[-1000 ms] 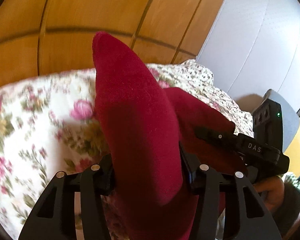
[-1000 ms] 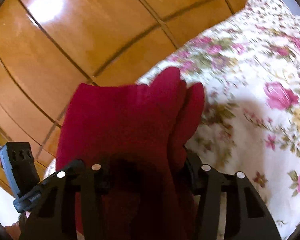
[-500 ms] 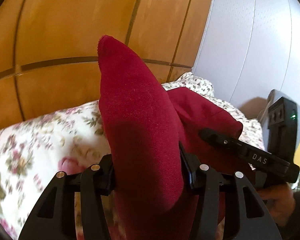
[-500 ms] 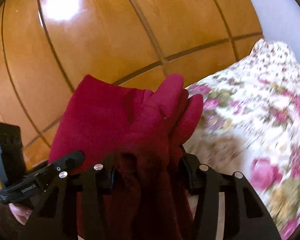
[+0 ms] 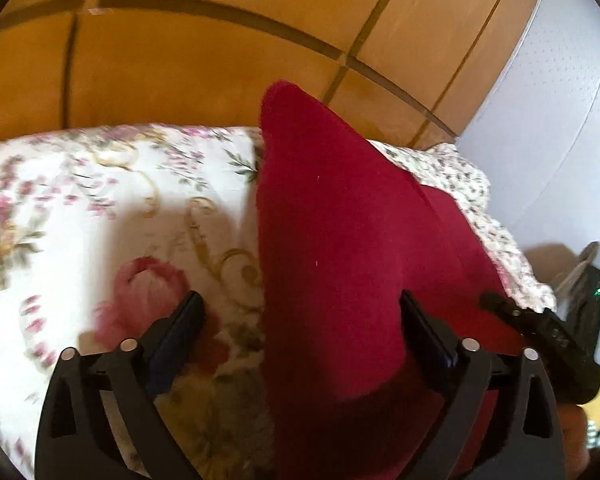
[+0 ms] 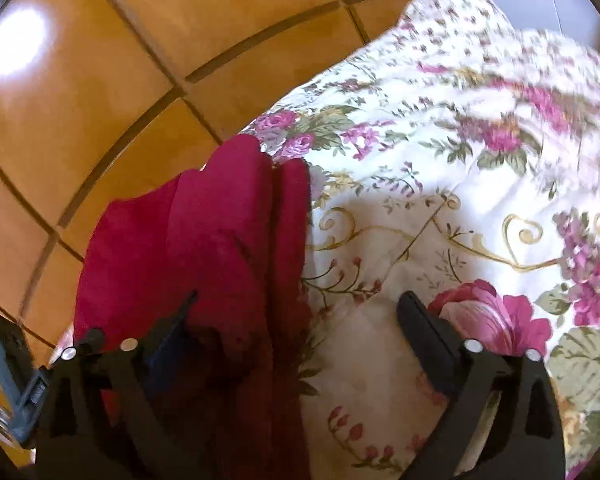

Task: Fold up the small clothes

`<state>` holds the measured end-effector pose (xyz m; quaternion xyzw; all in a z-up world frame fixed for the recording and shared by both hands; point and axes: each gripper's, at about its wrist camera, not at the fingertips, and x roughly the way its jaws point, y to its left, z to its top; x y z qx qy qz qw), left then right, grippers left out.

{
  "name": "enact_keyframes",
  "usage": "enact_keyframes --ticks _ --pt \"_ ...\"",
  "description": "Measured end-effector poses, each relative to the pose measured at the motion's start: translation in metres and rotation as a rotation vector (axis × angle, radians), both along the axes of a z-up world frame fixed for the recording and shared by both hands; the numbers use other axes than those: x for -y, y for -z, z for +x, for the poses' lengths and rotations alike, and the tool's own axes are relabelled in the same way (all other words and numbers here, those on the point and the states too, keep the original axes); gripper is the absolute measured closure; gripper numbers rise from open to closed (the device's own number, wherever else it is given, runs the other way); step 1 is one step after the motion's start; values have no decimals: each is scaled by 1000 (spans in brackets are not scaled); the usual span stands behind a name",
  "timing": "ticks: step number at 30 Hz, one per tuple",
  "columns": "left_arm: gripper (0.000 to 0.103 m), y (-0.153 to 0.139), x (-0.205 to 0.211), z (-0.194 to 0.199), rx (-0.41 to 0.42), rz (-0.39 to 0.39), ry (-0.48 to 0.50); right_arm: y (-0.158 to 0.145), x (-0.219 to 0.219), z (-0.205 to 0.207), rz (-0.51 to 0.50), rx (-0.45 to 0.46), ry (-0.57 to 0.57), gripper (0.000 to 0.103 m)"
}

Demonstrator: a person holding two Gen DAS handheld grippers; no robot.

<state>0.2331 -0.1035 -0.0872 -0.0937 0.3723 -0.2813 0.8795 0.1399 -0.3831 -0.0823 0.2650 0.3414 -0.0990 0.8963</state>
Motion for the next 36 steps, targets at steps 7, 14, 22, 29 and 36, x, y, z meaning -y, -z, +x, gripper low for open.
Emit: enact_keyframes --ticks 7,14,22,29,36 --pt "4 -13 -14 -50 103 54 -97 -21 -30 -40 -133 8 35 2" --pt "4 -17 -13 -90 147 167 -126 -38 -60 -76 -264 8 10 2" --pt "4 -34 -18 -134 259 229 -224 -37 -107 -114 -358 -3 -61 2" --pt "4 -42 -29 -162 288 232 -249 -45 -121 -144 -428 39 8 2" --pt "4 -47 -35 -176 277 235 -255 -50 -112 -153 -382 73 42 2"
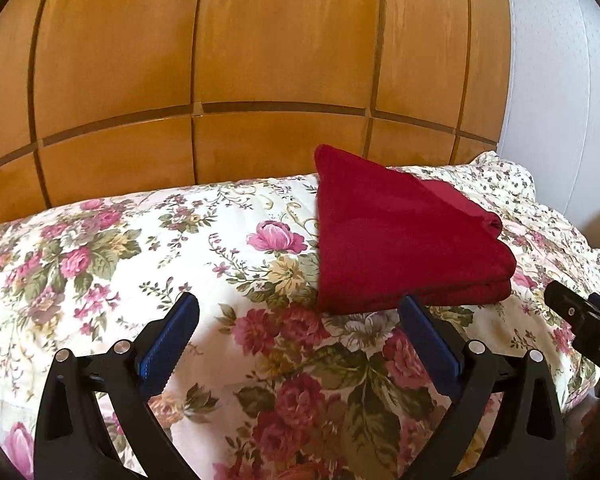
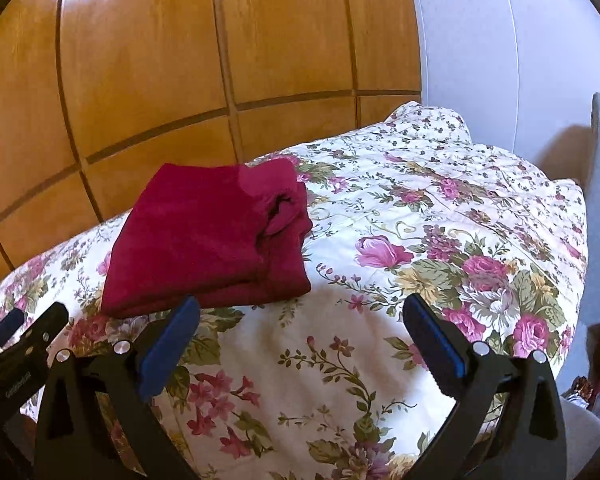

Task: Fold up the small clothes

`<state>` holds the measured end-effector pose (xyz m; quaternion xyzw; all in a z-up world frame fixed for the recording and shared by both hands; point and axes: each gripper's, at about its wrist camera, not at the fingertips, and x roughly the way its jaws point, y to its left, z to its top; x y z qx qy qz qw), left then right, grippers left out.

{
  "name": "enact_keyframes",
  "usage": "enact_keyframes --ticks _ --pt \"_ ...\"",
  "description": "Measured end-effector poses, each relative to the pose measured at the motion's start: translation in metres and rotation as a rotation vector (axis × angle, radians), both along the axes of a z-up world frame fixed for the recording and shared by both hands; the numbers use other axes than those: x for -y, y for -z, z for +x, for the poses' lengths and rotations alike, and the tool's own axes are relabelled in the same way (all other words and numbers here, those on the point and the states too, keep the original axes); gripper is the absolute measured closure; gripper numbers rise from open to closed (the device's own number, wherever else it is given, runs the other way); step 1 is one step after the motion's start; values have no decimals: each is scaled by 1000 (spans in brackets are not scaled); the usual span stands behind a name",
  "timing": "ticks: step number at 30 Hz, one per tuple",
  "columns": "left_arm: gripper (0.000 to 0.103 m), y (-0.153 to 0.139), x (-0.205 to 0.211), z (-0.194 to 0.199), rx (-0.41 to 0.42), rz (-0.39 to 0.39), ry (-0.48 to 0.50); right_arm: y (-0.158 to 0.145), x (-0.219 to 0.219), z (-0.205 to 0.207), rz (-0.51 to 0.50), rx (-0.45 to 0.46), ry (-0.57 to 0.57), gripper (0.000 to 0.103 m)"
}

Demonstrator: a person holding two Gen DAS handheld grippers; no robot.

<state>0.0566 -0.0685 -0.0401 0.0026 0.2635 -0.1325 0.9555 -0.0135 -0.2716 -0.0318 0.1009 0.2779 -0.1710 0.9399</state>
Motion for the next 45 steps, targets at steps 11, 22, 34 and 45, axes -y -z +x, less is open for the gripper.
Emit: enact_keyframes --ticks 11,22,34,45 --pt "4 -6 3 -5 8 11 -2 -1 -7 2 -9 3 -31 2" --pt "4 -6 3 -5 -3 10 -18 0 -10 4 -1 -2 -48 2" --pt "4 -5 4 -5 -4 22 -19 1 -11 4 0 -3 -53 2" --pt "4 -4 3 -4 -10 34 -42 2 -12 6 6 -9 -60 2"
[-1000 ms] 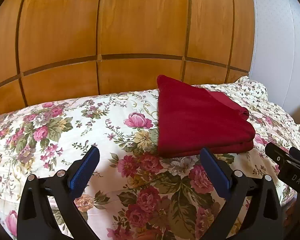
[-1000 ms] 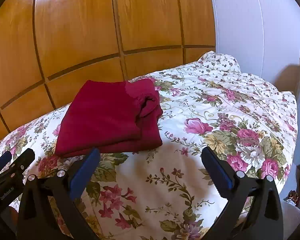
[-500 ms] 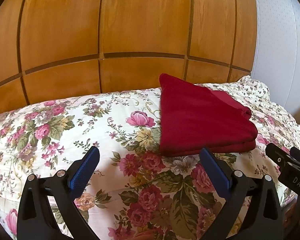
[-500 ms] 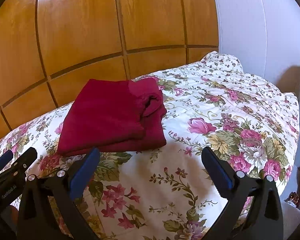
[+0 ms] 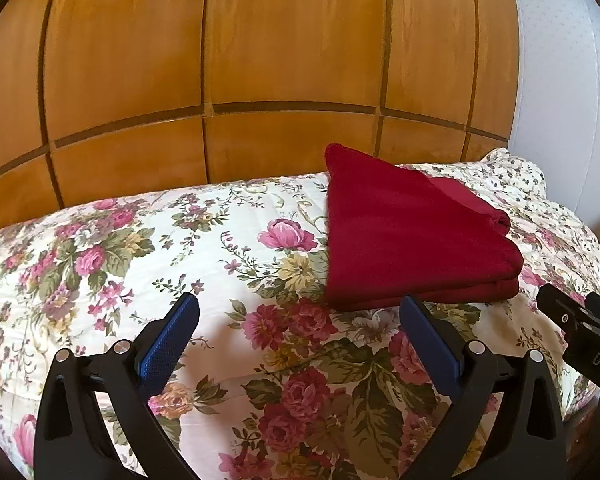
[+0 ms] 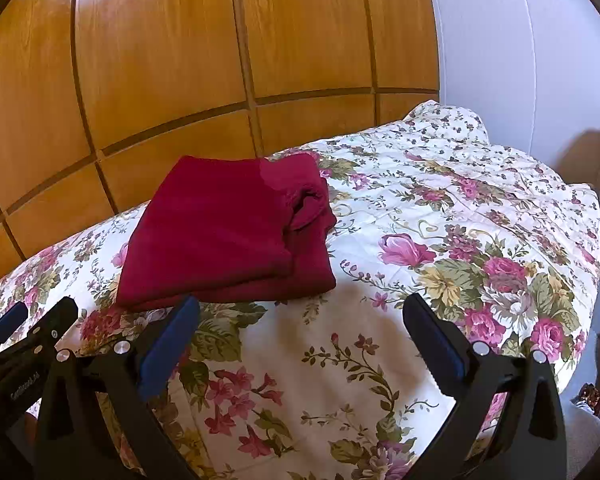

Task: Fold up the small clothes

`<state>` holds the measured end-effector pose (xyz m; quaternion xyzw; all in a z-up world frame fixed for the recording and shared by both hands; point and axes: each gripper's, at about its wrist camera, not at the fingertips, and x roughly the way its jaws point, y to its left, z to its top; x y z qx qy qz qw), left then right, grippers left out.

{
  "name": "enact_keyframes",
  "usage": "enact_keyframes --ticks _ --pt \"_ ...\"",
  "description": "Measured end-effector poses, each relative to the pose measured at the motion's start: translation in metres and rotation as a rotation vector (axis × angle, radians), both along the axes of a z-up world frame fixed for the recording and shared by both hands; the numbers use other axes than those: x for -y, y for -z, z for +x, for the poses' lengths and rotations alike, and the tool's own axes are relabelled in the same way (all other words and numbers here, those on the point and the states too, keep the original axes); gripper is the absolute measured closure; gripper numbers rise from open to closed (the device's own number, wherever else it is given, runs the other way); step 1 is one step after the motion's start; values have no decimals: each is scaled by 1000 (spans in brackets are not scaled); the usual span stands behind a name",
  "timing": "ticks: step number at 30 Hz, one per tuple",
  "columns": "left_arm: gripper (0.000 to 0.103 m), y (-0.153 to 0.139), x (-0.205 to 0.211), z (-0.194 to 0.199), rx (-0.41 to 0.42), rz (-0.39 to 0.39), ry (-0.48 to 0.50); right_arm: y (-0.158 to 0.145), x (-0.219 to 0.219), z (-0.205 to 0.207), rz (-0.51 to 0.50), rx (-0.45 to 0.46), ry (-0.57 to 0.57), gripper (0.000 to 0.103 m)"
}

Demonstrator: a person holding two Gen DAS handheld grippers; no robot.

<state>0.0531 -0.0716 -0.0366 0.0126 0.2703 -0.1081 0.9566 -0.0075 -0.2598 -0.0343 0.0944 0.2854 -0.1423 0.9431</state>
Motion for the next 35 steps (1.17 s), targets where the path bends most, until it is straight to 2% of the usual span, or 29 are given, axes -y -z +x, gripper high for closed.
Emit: enact_keyframes --ticks 18,30,33,35 --pt "4 0 4 -3 8 20 6 3 1 1 9 -9 -6 2" --pt "4 4 7 4 -61 15 32 6 4 4 28 -26 -1 2" --pt "4 4 -2 12 -75 14 18 11 10 8 49 -52 14 2" --pt "4 7 -16 23 -98 40 -15 18 19 17 55 -102 37 2"
